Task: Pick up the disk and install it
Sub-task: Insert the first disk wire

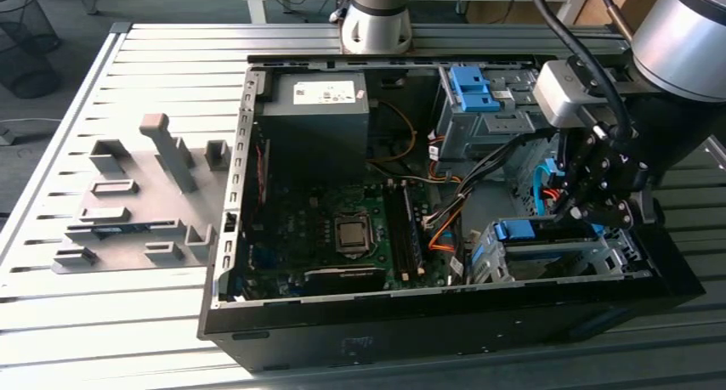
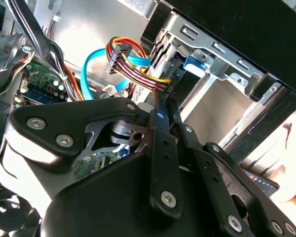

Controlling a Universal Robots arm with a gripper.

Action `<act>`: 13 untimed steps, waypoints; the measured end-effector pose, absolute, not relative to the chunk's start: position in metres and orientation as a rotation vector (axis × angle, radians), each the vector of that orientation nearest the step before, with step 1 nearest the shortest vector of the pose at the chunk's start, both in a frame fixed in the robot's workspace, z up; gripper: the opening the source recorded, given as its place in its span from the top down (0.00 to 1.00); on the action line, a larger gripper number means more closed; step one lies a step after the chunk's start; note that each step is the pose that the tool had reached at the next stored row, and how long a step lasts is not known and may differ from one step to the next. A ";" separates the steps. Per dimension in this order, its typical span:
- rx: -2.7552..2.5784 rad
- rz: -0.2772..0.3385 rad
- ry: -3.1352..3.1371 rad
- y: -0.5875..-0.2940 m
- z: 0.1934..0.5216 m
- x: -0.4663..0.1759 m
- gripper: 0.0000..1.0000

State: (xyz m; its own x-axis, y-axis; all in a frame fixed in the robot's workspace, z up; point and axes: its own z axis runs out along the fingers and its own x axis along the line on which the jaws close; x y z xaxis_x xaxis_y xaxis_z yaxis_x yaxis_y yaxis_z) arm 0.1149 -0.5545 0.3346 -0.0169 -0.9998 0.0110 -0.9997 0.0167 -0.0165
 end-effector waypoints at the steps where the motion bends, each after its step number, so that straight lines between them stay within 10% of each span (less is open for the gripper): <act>1: -2.201 -0.028 2.238 -0.554 0.335 0.115 0.84; 13: -2.204 -0.017 2.246 -0.554 0.331 0.117 0.84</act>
State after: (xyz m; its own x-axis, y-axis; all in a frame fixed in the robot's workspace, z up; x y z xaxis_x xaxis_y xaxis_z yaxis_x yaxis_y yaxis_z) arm 0.1172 -0.5545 0.3312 -0.0191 -0.9998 0.0112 -0.9998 0.0191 -0.0037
